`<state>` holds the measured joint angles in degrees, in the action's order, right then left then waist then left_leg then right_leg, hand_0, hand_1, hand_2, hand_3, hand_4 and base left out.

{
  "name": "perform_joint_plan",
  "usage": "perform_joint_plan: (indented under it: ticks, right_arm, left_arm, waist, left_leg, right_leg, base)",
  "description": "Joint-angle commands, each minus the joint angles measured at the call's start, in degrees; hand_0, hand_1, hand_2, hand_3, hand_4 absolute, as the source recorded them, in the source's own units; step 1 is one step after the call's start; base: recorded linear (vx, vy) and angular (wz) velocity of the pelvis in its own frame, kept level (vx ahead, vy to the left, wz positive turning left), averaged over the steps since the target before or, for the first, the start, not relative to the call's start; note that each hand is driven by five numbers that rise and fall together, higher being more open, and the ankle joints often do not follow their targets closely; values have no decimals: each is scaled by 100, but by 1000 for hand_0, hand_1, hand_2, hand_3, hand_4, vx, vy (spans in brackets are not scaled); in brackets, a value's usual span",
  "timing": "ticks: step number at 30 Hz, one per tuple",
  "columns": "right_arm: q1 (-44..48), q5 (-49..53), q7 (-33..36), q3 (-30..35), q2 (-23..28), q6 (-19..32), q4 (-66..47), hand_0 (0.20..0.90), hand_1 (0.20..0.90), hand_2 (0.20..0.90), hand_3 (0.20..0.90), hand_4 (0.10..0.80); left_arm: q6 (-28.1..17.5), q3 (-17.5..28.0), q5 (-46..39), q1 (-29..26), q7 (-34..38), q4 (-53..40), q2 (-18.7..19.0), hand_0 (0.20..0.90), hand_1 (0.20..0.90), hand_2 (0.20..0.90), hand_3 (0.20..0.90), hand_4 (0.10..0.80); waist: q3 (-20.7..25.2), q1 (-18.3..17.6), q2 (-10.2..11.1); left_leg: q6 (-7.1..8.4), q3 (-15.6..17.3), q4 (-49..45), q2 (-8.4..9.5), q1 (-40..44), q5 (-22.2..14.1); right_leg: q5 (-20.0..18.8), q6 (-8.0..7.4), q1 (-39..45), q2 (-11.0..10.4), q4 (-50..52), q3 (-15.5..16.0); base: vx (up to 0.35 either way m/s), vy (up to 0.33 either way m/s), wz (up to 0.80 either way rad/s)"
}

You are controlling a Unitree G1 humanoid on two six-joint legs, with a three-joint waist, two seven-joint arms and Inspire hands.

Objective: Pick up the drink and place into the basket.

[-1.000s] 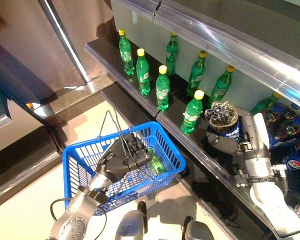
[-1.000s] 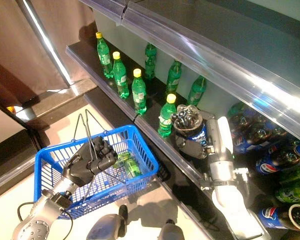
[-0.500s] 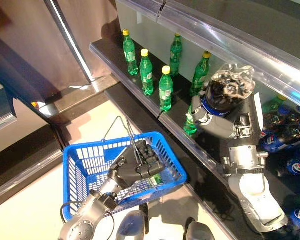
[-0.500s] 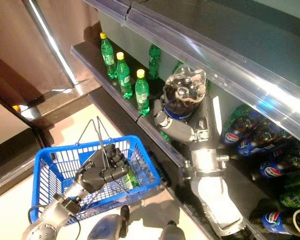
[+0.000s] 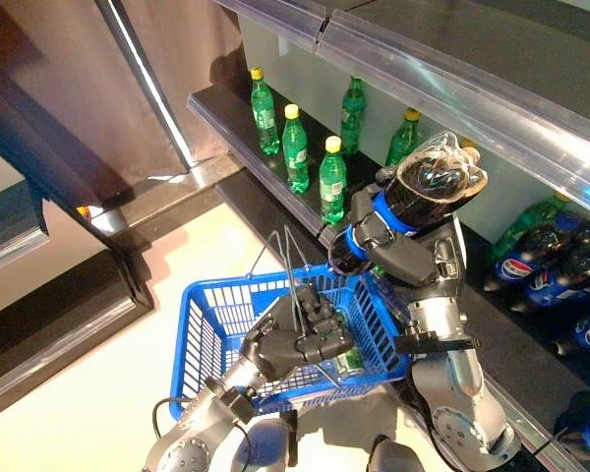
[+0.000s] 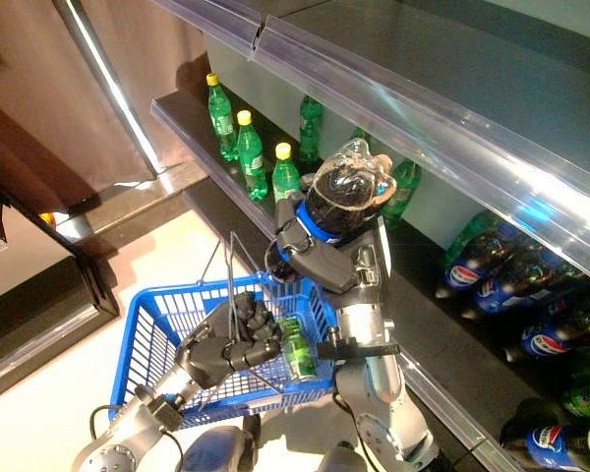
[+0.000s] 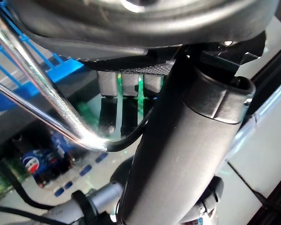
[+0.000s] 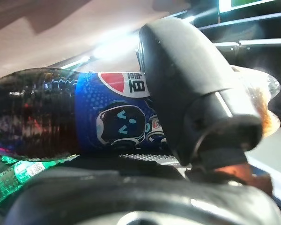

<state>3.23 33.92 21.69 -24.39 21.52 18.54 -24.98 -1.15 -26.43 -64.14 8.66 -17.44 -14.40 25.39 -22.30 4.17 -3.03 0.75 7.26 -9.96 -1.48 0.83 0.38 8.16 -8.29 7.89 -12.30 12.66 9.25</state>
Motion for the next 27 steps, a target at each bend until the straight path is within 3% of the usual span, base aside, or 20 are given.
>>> perform_joint_plan:
  ticks: [1,11,19,27]
  right_arm:
    - [367,-456,-59,-208,-293,541,-245,300,300,300,200,100]
    - [193,-1291,121,-283,-358,121,405,300,300,300,200,100]
    - [-148,-244,-895,-752,-468,-528,1772,300,300,300,200,100]
    - [54,-355,-1480,-1301,-677,-633,2879,300,300,300,200,100]
  left_arm:
    - [-1210,14,-413,-940,-1304,-1776,-606,300,300,300,200,100]
    - [-1259,-38,-734,-1006,-1434,-1891,-712,300,300,300,200,100]
    - [-1174,-165,-932,-952,-1648,-1840,-819,300,300,300,200,100]
    - [-1010,-461,-887,-918,-1771,-1777,-947,300,300,300,200,100]
  waist:
    - [1223,49,129]
    - [1226,57,142]
    - [1228,117,199]
    - [1183,281,250]
  left_leg:
    - [583,-293,-664,-390,34,-169]
    - [517,-317,-612,-291,14,-261]
    - [465,-385,-569,-225,8,-311]
    - [421,-576,-570,-144,-14,-325]
  right_leg:
    - [-1046,-187,-310,-188,-442,148]
    - [-1077,-215,-350,-267,-415,187]
    - [-1082,-241,-381,-319,-380,226]
    - [-1116,-240,-354,-344,-388,290]
  base:
    - [-5,45,2]
    - [-2,29,7]
    - [1,4,2]
    - [7,-8,8]
